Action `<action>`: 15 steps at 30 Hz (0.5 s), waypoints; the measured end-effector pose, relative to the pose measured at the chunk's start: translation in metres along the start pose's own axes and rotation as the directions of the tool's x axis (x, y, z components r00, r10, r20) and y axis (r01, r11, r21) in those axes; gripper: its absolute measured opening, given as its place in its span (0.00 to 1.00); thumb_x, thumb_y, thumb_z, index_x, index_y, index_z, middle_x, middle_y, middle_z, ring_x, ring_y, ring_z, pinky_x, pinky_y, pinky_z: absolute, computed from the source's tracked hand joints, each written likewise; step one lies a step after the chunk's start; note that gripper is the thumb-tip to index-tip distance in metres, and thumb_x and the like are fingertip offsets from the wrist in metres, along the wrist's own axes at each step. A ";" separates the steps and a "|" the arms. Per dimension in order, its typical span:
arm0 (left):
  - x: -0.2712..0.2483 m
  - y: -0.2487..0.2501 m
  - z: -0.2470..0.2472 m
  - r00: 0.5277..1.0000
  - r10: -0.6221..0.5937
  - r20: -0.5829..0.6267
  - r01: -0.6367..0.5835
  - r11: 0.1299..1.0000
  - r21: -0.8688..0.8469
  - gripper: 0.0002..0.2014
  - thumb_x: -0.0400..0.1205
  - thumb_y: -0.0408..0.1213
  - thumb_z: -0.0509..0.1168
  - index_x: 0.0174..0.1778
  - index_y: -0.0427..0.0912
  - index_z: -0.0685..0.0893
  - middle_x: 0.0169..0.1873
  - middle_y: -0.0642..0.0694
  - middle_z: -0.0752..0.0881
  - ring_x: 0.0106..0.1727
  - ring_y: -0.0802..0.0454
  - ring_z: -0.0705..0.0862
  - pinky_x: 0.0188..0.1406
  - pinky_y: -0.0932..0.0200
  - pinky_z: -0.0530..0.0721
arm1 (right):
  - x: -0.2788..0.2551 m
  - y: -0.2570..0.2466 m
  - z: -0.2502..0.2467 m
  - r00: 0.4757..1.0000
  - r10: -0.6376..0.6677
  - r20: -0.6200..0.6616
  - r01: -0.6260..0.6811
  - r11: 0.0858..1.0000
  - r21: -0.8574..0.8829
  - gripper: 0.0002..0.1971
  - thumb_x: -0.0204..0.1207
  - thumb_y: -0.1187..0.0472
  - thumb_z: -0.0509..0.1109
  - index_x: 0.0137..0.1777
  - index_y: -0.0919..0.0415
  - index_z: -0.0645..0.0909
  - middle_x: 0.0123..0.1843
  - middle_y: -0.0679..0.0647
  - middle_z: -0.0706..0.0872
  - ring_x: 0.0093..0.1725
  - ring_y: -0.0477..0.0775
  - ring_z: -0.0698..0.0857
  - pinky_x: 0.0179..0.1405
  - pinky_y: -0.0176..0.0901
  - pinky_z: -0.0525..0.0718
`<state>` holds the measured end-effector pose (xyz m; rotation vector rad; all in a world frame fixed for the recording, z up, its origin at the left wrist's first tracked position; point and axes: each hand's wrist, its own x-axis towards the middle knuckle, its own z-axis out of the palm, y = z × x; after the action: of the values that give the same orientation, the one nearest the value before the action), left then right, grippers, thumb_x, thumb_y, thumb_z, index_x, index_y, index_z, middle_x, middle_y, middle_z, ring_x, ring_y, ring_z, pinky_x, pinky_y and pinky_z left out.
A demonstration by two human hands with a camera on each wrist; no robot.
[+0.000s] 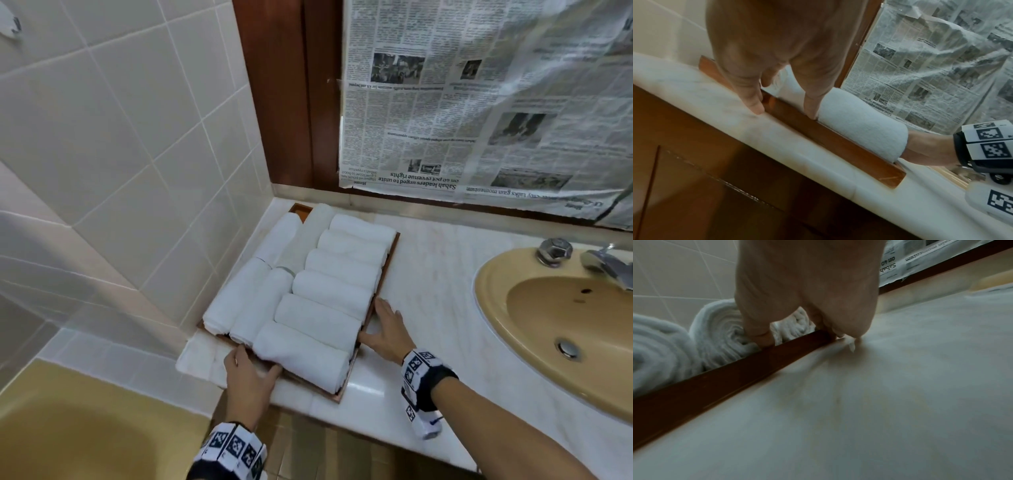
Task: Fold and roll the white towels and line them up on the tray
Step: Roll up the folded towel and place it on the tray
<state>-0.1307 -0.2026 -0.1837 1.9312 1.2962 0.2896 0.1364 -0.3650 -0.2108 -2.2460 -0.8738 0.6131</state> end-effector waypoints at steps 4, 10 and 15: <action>0.009 0.008 0.006 0.997 -0.061 -0.044 0.059 0.997 -0.040 0.47 0.72 0.46 0.81 0.82 0.34 0.64 0.77 0.34 0.67 0.77 0.38 0.67 0.73 0.45 0.71 | 0.036 -0.005 -0.008 0.997 -0.054 0.055 0.057 0.997 -0.045 0.55 0.68 0.31 0.68 0.88 0.59 0.51 0.89 0.54 0.55 0.87 0.53 0.52 0.85 0.57 0.42; 0.026 0.011 0.015 0.991 -0.106 -0.083 0.100 0.992 -0.074 0.54 0.67 0.56 0.82 0.83 0.37 0.64 0.77 0.35 0.68 0.77 0.38 0.69 0.76 0.42 0.72 | 0.069 -0.017 -0.026 0.991 -0.040 0.131 0.039 0.999 0.011 0.52 0.69 0.34 0.70 0.88 0.54 0.53 0.87 0.52 0.60 0.86 0.55 0.60 0.86 0.58 0.54; 0.034 0.014 0.017 0.986 -0.128 -0.109 0.118 0.989 -0.094 0.56 0.66 0.55 0.83 0.83 0.36 0.61 0.78 0.35 0.66 0.78 0.38 0.66 0.78 0.42 0.70 | 0.025 -0.034 -0.026 0.988 -0.101 0.113 0.072 0.970 0.234 0.40 0.74 0.45 0.77 0.83 0.48 0.64 0.76 0.41 0.72 0.77 0.47 0.72 0.70 0.35 0.67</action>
<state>-0.0956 -0.1843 -0.1927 1.7750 1.4476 0.3933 0.1547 -0.3379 -0.1740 -1.9693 -0.9077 0.7786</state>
